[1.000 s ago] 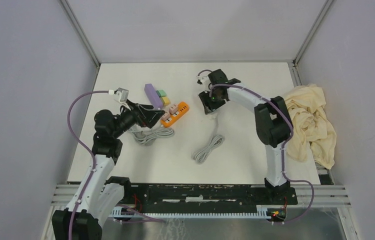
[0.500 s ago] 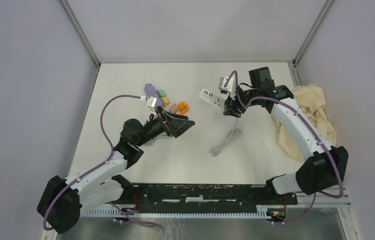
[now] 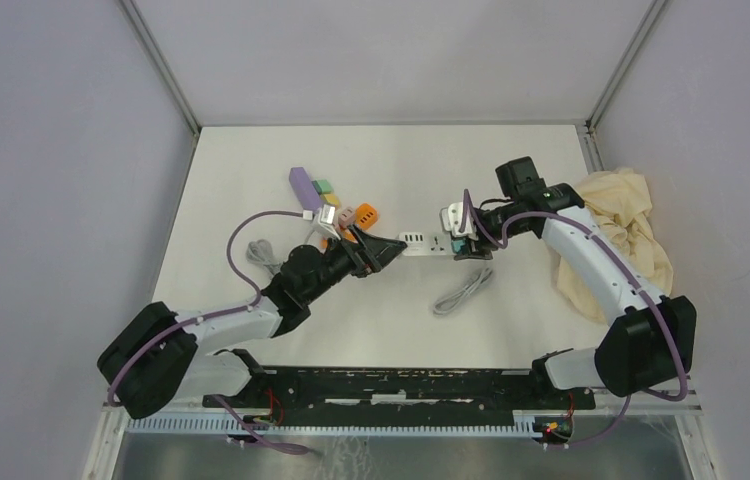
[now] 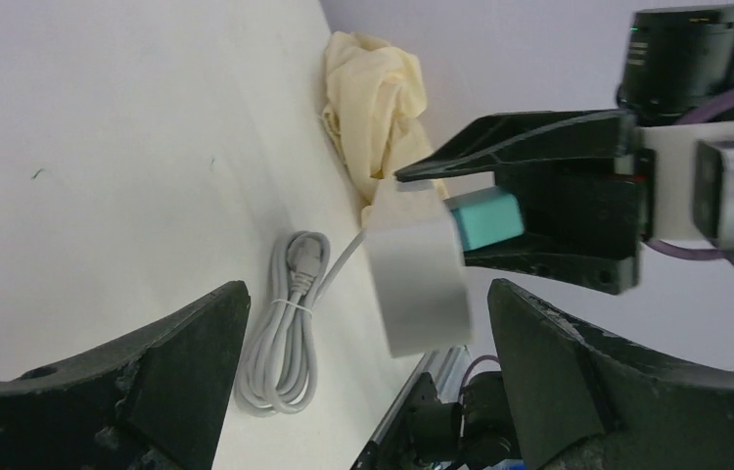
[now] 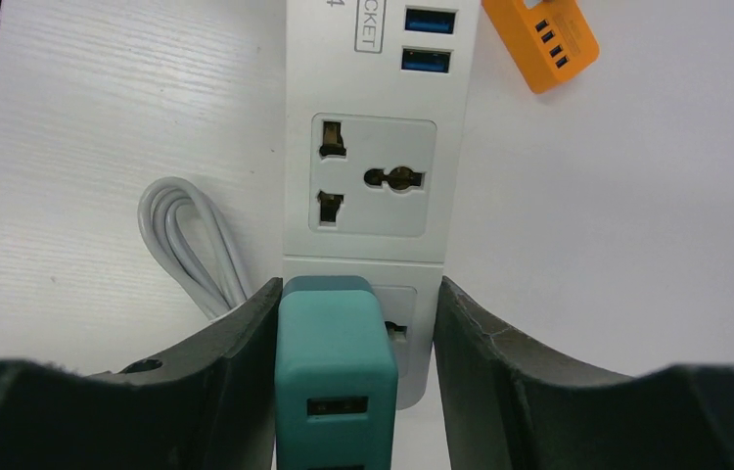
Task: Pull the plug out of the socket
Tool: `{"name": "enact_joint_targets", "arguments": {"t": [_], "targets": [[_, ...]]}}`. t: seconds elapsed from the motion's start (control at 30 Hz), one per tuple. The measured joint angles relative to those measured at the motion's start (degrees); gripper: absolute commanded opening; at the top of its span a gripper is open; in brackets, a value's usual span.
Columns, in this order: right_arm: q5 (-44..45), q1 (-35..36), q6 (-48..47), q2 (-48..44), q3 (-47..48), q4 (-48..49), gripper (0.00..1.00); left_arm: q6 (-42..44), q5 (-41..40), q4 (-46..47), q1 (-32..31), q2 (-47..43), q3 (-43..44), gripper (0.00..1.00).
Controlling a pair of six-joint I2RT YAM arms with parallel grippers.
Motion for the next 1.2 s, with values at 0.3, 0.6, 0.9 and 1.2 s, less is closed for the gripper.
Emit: {"name": "enact_joint_targets", "arguments": {"t": [0.3,0.6,0.9,1.2], "targets": [[-1.01,4.37,-2.75,2.38,-0.98,0.66,0.13,-3.04,0.5,-0.09,-0.44,6.97,0.79,0.8],[0.96,8.63,-2.84,4.42,-2.56,2.95,0.14,-2.93,6.69,2.97,-0.31,13.94,4.09,0.53],[2.51,8.7,-2.49,4.92,-3.37,2.89,0.14,1.36,14.86,2.71,0.42,17.05,6.45,0.65],[2.29,9.38,-4.22,4.17,-5.05,3.63,0.16,6.43,29.0,-0.5,4.48,17.94,7.8,0.44]]}}
